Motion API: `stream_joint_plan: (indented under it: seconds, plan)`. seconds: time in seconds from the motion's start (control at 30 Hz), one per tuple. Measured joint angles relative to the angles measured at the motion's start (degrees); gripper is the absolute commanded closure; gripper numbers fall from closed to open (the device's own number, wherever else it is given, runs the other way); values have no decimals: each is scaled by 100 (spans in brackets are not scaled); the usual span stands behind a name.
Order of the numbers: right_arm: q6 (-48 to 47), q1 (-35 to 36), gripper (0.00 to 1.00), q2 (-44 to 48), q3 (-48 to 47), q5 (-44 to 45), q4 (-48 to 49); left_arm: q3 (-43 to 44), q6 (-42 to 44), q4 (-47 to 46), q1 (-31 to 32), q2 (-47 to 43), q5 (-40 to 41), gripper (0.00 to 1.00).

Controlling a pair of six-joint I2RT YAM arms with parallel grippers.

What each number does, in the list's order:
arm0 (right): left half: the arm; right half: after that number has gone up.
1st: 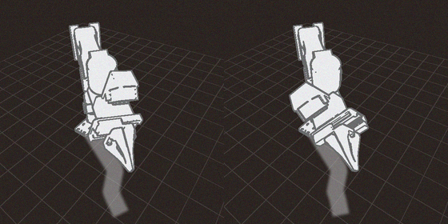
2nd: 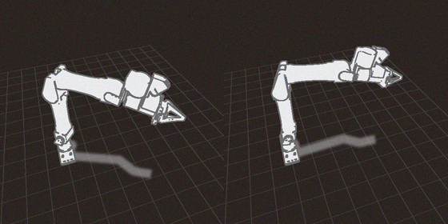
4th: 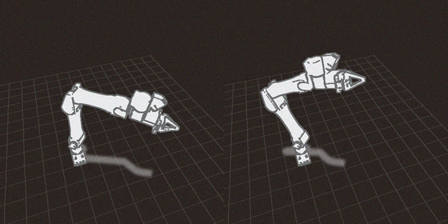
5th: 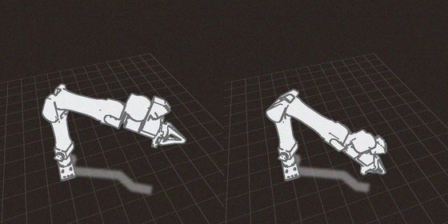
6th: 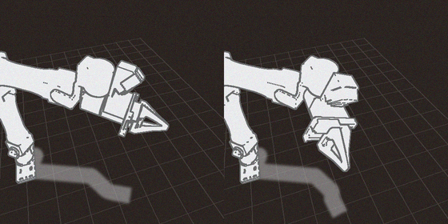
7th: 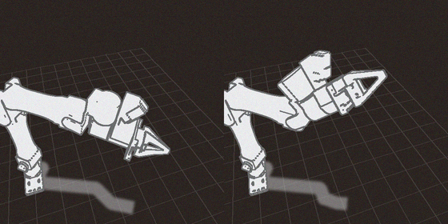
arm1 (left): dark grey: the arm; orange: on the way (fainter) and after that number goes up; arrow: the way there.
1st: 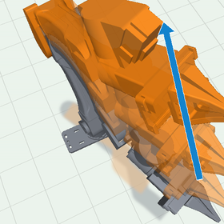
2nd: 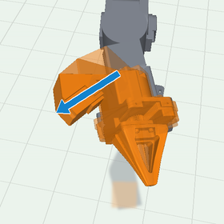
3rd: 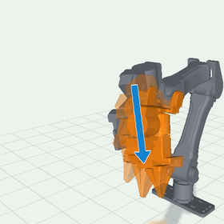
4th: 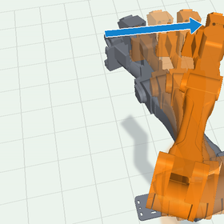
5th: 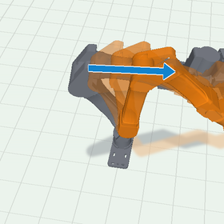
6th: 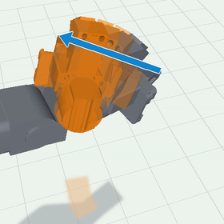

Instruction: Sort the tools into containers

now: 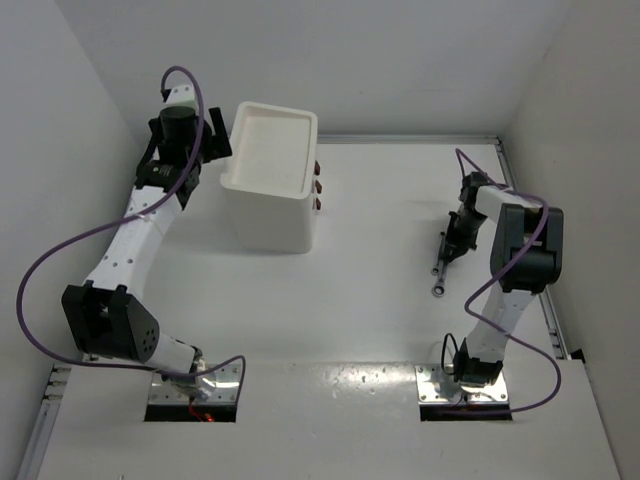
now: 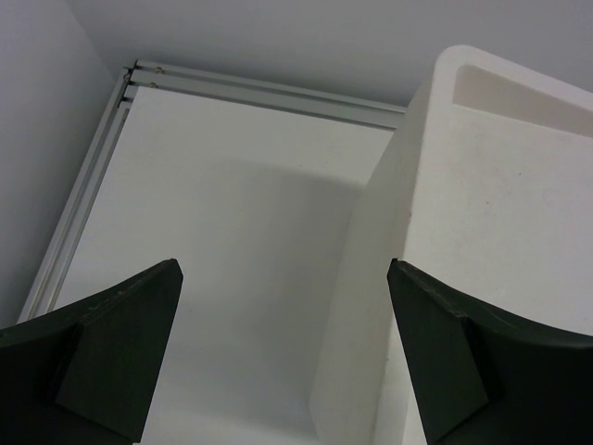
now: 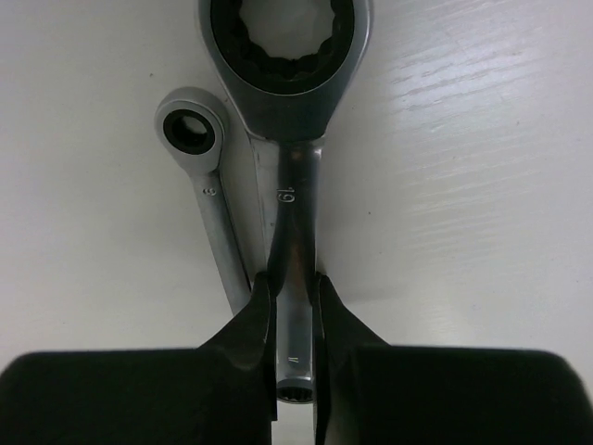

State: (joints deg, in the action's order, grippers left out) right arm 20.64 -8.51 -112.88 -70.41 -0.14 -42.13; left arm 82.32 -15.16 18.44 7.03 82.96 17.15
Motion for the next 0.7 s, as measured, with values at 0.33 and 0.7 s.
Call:
stream_joint_plan:
  seconds: [0.33, 0.7]
  plan:
    - [-9, 42, 100, 308, -17, -1158, -413, 0, 0, 24, 0, 72, 2, 0]
    - [87, 120, 100, 1644, -330, -2354, -629, 0, -15, 33, 0, 251, -90, 0]
